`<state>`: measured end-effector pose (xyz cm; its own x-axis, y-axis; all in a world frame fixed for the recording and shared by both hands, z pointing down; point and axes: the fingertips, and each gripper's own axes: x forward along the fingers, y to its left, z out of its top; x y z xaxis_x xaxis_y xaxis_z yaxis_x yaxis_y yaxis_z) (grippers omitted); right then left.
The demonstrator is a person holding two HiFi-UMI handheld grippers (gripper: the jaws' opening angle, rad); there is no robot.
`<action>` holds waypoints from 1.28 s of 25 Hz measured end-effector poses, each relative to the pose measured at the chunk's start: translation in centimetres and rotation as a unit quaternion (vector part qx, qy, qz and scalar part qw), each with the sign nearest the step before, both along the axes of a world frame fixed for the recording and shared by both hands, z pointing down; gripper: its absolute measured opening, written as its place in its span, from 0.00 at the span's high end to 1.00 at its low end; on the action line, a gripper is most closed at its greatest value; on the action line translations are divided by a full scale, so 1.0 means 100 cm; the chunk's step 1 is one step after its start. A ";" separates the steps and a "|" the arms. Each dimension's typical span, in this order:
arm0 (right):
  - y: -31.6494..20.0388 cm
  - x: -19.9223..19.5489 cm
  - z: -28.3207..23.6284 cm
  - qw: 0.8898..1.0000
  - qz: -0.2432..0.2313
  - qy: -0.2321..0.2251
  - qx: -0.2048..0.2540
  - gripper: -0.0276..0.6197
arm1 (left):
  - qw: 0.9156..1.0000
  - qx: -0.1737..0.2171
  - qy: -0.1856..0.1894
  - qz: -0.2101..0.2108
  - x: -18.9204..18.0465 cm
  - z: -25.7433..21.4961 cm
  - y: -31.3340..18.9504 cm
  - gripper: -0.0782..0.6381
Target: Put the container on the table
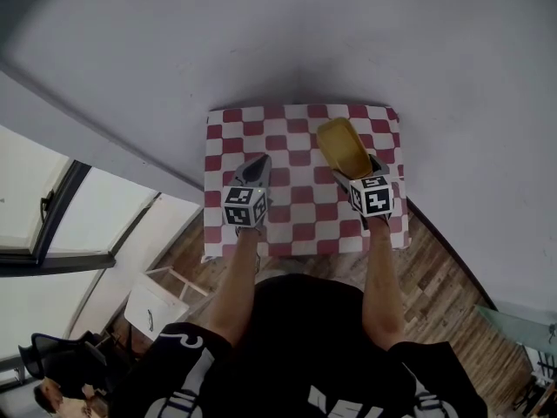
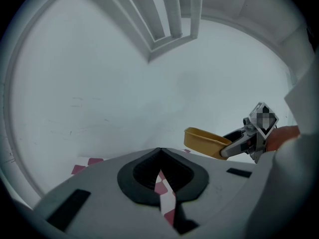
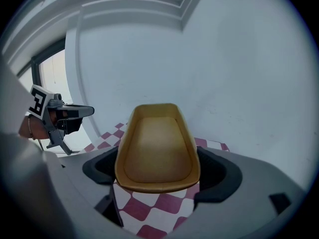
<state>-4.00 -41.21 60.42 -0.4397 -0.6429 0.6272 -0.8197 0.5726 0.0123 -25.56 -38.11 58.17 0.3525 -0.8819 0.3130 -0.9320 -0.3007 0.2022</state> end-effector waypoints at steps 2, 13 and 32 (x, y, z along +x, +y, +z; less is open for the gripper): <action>0.002 -0.005 0.002 1.000 0.001 0.002 -0.003 0.22 | 1.000 0.000 0.003 0.003 -0.003 0.001 0.001 0.86; 0.003 -0.016 0.009 1.000 -0.009 -0.001 -0.007 0.22 | 1.000 -0.007 0.004 -0.008 -0.014 0.010 0.003 0.86; -0.045 0.046 0.012 0.998 -0.049 -0.032 -0.016 0.22 | 0.998 -0.015 -0.036 -0.046 0.050 0.002 -0.020 0.86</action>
<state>0.64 -45.67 61.59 -0.5395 -0.5750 0.6151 -0.7579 0.6499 -0.0572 -20.51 -40.15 58.34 0.2469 -0.8989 0.3619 -0.9676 -0.2087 0.1419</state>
